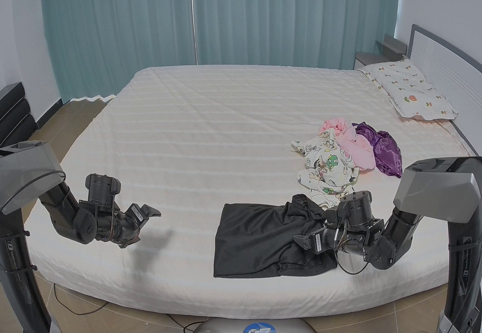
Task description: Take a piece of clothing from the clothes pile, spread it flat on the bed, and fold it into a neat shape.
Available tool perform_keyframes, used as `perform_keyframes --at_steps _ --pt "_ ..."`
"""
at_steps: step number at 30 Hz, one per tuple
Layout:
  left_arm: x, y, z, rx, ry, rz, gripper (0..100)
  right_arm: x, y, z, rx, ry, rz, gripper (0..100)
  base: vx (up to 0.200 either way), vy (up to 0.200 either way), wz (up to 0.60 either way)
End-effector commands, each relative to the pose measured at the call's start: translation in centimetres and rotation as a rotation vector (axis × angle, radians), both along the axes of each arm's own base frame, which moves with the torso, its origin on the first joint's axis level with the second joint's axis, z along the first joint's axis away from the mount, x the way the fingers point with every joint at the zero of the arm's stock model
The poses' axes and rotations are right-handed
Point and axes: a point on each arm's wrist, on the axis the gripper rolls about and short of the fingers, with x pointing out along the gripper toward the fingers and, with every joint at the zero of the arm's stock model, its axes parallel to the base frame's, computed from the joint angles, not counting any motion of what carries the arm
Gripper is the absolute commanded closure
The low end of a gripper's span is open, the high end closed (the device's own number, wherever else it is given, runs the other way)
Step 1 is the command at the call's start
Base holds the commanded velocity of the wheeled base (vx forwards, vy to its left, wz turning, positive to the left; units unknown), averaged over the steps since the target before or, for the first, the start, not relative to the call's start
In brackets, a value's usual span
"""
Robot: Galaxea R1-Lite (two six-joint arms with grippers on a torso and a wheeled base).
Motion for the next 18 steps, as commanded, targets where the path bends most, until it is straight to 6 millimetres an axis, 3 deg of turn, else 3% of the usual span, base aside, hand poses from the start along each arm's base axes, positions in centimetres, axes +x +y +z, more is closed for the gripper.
perform_keyframes --at_steps 1,12,18 --pt "0.0 0.0 -0.2 0.0 0.005 0.001 0 -0.4 0.1 -0.1 -0.002 0.013 0.011 100 0.0 0.0 0.0" --pt "0.0 0.0 -0.2 0.0 0.005 0.001 0 -2.5 -2.4 -0.8 -0.046 0.128 -0.025 100 0.0 0.0 0.0" --pt "0.1 0.0 -0.1 -0.003 0.004 0.002 0 -3.7 -4.4 1.5 0.034 0.146 -0.007 100 0.0 0.0 0.0"
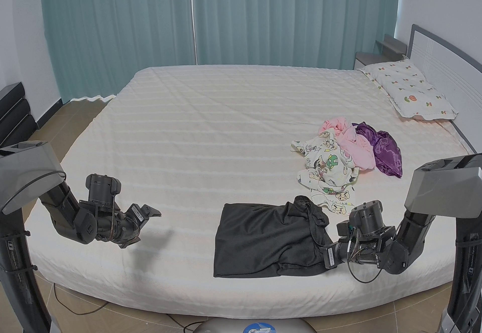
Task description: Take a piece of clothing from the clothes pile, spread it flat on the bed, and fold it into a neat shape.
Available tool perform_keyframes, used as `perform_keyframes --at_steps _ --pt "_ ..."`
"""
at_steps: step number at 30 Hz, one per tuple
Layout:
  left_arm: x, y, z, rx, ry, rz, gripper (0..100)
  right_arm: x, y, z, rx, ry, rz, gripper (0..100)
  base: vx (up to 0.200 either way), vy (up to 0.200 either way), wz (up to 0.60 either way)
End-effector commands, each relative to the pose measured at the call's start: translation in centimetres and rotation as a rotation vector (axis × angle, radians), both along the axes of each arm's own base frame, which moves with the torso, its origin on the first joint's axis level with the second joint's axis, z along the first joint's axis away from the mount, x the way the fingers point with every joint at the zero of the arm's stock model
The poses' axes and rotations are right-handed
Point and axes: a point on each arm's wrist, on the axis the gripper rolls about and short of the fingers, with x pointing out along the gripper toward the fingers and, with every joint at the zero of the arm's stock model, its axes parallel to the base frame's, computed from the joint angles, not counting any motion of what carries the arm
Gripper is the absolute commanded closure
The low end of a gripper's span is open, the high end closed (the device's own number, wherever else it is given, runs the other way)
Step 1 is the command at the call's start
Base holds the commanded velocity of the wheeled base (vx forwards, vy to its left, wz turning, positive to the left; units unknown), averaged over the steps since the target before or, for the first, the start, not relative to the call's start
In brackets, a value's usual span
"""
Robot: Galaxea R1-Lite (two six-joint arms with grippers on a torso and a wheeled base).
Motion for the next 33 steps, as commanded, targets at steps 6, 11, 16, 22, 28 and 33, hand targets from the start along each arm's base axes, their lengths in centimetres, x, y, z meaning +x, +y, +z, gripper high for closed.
perform_keyframes --at_steps 6,11,16,22,28,33 --pt "0.0 0.0 -0.1 -0.001 0.002 0.002 0 -1.9 -3.0 1.1 0.065 0.067 -0.022 100 0.0 0.0 0.0" --pt "0.0 0.0 -0.1 0.0 0.003 0.001 0 -1.6 -3.2 -1.0 0.062 0.125 -0.032 0 0.0 0.0 0.0" --pt "0.0 0.0 -0.1 0.0 0.003 0.001 0 -1.4 -3.4 -0.3 0.083 0.103 -0.047 0 0.0 0.0 0.0" --pt "0.0 0.0 -0.1 0.0 0.003 0.001 0 1.6 -3.2 3.5 0.25 -0.01 -0.162 0 0.0 0.0 0.0" --pt "0.0 0.0 -0.1 -0.001 0.002 0.001 0 4.1 -1.7 2.2 0.324 0.01 -0.208 0 0.0 0.0 0.0" --pt "0.0 0.0 -0.1 -0.001 0.004 0.002 0 6.6 0.1 -0.1 0.409 0.062 -0.275 0 0.0 0.0 0.0"
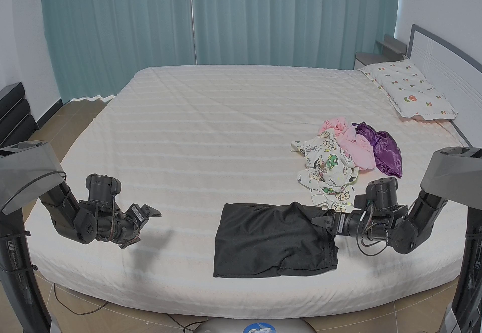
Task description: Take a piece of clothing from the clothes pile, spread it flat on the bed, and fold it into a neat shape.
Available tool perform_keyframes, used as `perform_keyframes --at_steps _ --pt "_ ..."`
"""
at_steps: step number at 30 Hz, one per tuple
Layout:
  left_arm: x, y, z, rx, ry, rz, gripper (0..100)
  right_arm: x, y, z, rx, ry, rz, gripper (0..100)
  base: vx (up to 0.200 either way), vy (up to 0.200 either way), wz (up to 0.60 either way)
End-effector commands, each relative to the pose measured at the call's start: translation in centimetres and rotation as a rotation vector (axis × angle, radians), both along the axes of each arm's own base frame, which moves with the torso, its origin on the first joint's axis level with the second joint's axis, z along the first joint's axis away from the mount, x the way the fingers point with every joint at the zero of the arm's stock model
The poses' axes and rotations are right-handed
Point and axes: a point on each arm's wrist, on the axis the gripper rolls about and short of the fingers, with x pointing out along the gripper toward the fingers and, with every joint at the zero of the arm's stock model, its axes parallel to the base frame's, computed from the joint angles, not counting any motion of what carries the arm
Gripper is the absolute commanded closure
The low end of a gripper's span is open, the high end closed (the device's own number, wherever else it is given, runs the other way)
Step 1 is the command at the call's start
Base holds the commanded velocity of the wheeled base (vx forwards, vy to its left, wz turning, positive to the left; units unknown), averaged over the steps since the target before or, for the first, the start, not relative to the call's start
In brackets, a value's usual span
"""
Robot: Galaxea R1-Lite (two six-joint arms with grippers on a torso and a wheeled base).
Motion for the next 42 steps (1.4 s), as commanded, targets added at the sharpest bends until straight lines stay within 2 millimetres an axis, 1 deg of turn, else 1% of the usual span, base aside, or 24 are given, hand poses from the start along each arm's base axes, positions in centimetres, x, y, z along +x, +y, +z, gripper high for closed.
perform_keyframes --at_steps 1,2,3,7,8,10,15,18,21,23,24,26,30,33,35,37,42 --pt "0.0 0.0 0.0 0.0 0.0 0.001 0 2.3 1.5 -2.8 0.032 0.05 -0.017 0 0.0 0.0 0.0" --pt "0.0 0.0 0.0 0.0 0.0 0.001 0 2.3 1.5 -2.8 0.032 0.05 -0.017 0 0.0 0.0 0.0" --pt "0.0 0.0 0.0 0.0 0.0 0.003 0 2.9 1.6 -2.8 0.038 0.063 -0.028 0 0.0 0.0 0.0" --pt "0.0 0.0 0.0 0.0 -0.001 0.001 0 4.1 2.1 -2.7 0.067 0.082 -0.053 0 0.0 0.0 0.0" --pt "0.0 0.0 -0.1 0.0 0.0 0.001 0 4.3 2.1 -2.9 0.069 0.084 -0.054 100 0.0 0.0 0.0" --pt "0.0 0.0 -0.1 0.0 0.0 0.001 0 4.7 2.2 -2.9 0.07 0.079 -0.06 100 0.0 0.0 0.0" --pt "0.0 -0.1 -0.1 0.0 0.002 0.0 0 5.5 2.2 -2.4 0.104 0.065 -0.14 100 0.0 0.0 0.0" --pt "0.0 -0.1 -0.1 0.0 0.002 0.0 0 6.0 1.4 -1.9 0.145 0.066 -0.189 100 0.0 0.0 0.0" --pt "0.0 -0.1 -0.1 0.0 0.002 0.0 0 6.2 0.6 -2.0 0.147 0.069 -0.211 100 0.0 0.0 0.0" --pt "0.0 -0.1 -0.1 0.0 0.002 0.0 0 6.2 0.5 -2.0 0.147 0.069 -0.212 100 0.0 0.0 0.0" --pt "0.0 -0.1 -0.1 0.0 0.002 0.0 0 6.6 -0.1 -2.2 0.15 0.069 -0.231 100 0.0 0.0 0.0" --pt "0.0 -0.1 -0.1 0.001 0.001 -0.001 0 7.0 -0.5 -2.3 0.165 0.065 -0.251 100 0.0 0.0 0.0" --pt "0.0 -0.1 -0.1 0.0 0.002 0.0 0 7.9 -0.4 -2.4 0.207 0.061 -0.296 100 0.0 0.0 0.0" --pt "0.0 -0.1 -0.1 0.002 0.001 0.0 0 8.2 -0.3 -3.2 0.216 0.068 -0.309 100 0.0 0.0 0.0" --pt "0.0 -0.1 -0.1 0.002 0.001 0.0 0 8.8 -0.3 -3.3 0.22 0.058 -0.314 100 0.0 0.0 0.0" --pt "0.0 -0.1 -0.1 0.002 0.001 0.0 0 9.6 -0.9 -3.6 0.214 0.041 -0.349 100 0.0 0.0 0.0" --pt "0.0 -0.1 -0.1 0.002 0.001 0.0 0 10.4 -1.8 -4.3 0.199 0.024 -0.399 100 0.0 0.0 0.0"
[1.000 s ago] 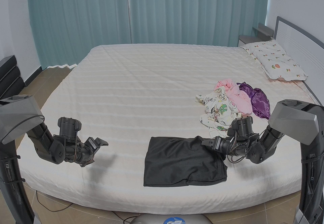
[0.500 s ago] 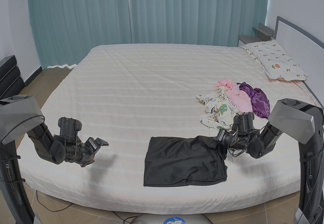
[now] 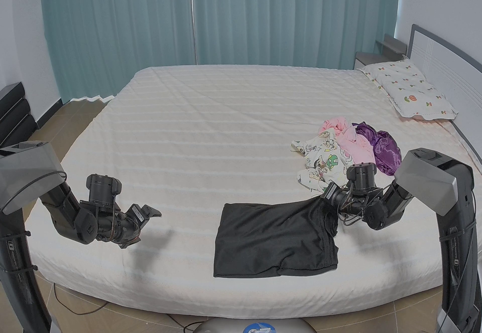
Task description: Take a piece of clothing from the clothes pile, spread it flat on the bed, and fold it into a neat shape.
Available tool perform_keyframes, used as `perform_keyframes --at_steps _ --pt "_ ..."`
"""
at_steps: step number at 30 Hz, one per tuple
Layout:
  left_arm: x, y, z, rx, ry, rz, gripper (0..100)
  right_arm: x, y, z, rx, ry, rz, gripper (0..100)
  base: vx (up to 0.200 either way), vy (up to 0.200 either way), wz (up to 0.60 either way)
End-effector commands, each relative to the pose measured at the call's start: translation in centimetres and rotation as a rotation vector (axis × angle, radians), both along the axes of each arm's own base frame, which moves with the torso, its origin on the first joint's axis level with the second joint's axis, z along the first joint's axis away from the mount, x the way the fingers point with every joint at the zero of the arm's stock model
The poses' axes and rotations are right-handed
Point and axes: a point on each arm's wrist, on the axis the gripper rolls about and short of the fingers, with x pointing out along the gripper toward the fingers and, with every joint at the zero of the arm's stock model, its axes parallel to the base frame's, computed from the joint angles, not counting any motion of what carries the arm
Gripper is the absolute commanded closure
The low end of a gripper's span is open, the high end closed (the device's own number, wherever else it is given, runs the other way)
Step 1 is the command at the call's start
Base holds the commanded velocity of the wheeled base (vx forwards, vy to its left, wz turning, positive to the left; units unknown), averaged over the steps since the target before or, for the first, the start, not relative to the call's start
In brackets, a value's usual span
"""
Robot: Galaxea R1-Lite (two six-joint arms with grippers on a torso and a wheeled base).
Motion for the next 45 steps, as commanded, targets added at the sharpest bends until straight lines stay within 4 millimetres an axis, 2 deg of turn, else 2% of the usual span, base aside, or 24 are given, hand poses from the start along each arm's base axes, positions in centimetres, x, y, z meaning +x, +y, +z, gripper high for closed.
perform_keyframes --at_steps 1,7,8,14,15,17,19,25,28,32,38,45 --pt "0.0 0.0 0.0 0.0 0.001 0.0 0 0.7 -1.0 -1.4 -0.008 0.013 -0.032 100 0.0 0.0 0.0" --pt "0.0 0.0 -0.1 0.0 0.003 0.0 0 0.4 -1.2 -1.9 -0.007 0.028 -0.032 100 0.0 0.0 0.0" --pt "0.0 0.0 -0.1 0.0 0.003 0.0 0 0.4 -1.2 -1.9 -0.005 0.027 -0.032 0 0.0 0.0 0.0" --pt "0.0 0.0 -0.2 0.0 0.004 0.0 0 -0.1 -1.2 -0.4 -0.001 -0.018 -0.032 0 0.0 0.0 0.0" --pt "0.0 0.0 -0.1 0.0 0.003 0.0 0 -1.2 -1.4 1.6 0.011 -0.063 -0.019 0 0.0 0.0 0.0" --pt "0.0 0.0 -0.1 0.0 0.003 0.0 0 -2.1 -1.4 2.5 0.011 -0.078 -0.004 0 0.0 0.0 0.0" --pt "0.0 0.0 -0.2 0.0 0.004 0.0 0 -4.2 -1.3 4.5 0.014 -0.092 0.032 0 0.0 0.0 0.0" --pt "0.0 0.0 -0.2 0.002 0.004 0.0 0 -10.6 0.6 7.0 0.0 -0.044 0.147 0 0.0 0.0 0.0" --pt "0.1 0.0 -0.2 0.002 0.002 0.0 0 -13.6 1.4 6.4 -0.025 0.027 0.204 0 0.0 0.0 0.0" --pt "0.0 0.0 -0.2 0.002 0.004 0.0 0 -15.7 0.8 4.2 -0.119 0.111 0.26 0 0.0 0.0 0.0" --pt "0.0 0.0 -0.2 0.002 0.004 0.0 0 -16.6 0.6 2.3 -0.148 0.187 0.274 0 0.0 0.0 0.0" --pt "0.0 0.0 -0.2 0.001 0.004 0.001 0 -16.6 0.8 0.7 -0.184 0.229 0.308 0 0.0 0.0 0.0"
